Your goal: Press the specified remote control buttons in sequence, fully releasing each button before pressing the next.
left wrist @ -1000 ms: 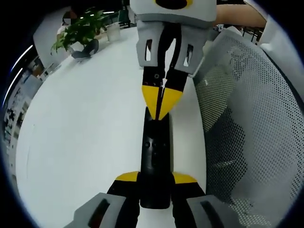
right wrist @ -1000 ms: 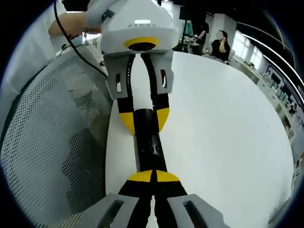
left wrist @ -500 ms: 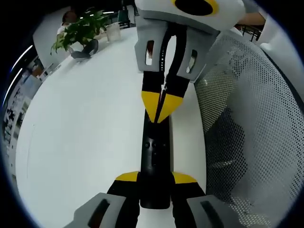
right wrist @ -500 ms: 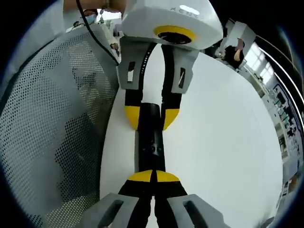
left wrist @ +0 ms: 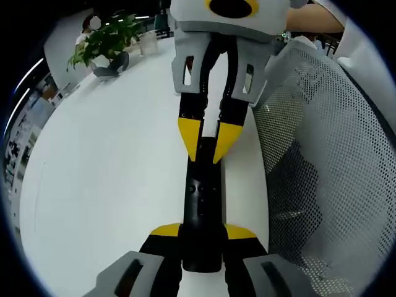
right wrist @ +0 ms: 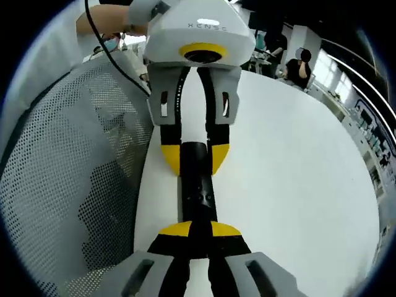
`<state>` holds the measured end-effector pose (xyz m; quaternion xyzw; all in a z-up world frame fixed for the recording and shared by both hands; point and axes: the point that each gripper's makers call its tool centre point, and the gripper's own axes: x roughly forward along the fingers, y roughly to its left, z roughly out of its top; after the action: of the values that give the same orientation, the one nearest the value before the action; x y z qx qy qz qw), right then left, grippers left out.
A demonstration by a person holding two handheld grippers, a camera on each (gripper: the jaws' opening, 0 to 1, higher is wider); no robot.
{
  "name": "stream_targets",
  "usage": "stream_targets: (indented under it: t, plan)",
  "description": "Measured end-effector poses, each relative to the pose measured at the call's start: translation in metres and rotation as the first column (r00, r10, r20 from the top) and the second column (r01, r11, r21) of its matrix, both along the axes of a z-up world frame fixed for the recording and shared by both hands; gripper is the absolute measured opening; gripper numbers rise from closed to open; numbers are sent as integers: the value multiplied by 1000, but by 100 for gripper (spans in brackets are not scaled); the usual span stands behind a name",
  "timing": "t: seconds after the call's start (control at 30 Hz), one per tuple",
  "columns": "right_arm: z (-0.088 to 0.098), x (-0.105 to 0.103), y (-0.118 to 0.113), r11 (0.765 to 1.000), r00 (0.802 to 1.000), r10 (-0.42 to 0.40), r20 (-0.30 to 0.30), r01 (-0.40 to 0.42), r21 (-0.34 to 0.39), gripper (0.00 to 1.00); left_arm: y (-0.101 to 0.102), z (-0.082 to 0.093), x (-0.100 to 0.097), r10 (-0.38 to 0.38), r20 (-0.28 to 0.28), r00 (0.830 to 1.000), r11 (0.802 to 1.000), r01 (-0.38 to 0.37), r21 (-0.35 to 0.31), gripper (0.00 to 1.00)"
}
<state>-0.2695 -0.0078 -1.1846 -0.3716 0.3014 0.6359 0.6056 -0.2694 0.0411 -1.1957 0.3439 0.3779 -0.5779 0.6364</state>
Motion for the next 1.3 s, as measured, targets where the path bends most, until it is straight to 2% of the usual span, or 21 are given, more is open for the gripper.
stream_targets:
  t: [0.07,0.13,0.2,0.27,0.33,0.4,0.43,0.47,0.5,0.57,0.6,0.7,0.8,0.9,0.97,1.03,1.13,1.2,1.23,1.3]
  plan:
    - [-1,0,1,999,999,41,-8,-41,-32,6,0,0,0,2,4,1000,1000,-2,-15,22]
    - [-1,1,1,997,999,44,-32,-46,-59,6,0,0,0,7,5,1000,1000,-7,-24,22]
    - [-2,1,0,994,996,8,-87,-17,-104,6,0,0,0,14,1,1000,999,-14,-34,22]
    - [-3,2,2,989,996,37,-79,-47,-138,6,-1,0,0,3,5,1000,1000,-2,-18,22]
    - [-3,2,3,989,996,10,-85,-22,-146,6,-2,0,0,3,2,1000,1000,-3,-10,22]
    - [-3,2,2,993,991,-62,-117,50,-102,6,-1,0,0,1,1,1000,1000,-1,-10,22]
    - [-2,4,3,993,984,-109,-141,102,-54,6,0,0,0,4,-1,1000,1000,-4,-19,22]
    - [-1,4,3,992,982,-120,-146,116,-39,6,0,0,0,7,-2,1000,1000,-7,-26,22]
    - [0,5,4,991,981,-129,-146,133,15,6,1,0,0,13,-3,1000,999,-13,-38,22]
    - [1,4,3,986,982,-135,-130,146,80,6,1,0,0,20,-3,1000,998,-20,-57,22]
    - [1,4,3,981,985,-139,-106,151,122,6,1,0,0,19,-1,1000,998,-19,-61,22]
    - [2,1,5,979,994,-105,-22,107,174,6,-1,1,0,10,6,1000,998,-10,-57,22]
    - [2,-1,7,986,999,-50,6,48,158,6,-1,1,0,6,5,1000,999,-6,-42,22]
    - [1,-1,8,993,1000,13,7,-14,114,6,-1,0,0,4,5,1000,999,-4,-36,22]
    - [0,-1,8,998,999,-9,-33,11,61,6,-1,0,0,6,4,1000,999,-6,-37,22]
    - [0,0,8,1000,1000,-3,-31,3,6,6,-1,0,0,9,3,1000,999,-9,-39,22]
    - [-2,1,8,996,996,-72,-50,69,-63,5,-1,0,0,12,3,1000,999,-12,-39,22]
    - [-2,3,9,978,973,-202,-110,195,-71,5,-1,0,0,12,2,1000,999,-12,-35,22]
    - [-2,4,10,981,978,-188,-91,182,-65,5,-1,0,0,12,1,1000,999,-12,-33,22]
    - [-1,4,10,965,960,-260,-104,255,-56,5,-1,0,0,12,1,1000,999,-12,-30,22]
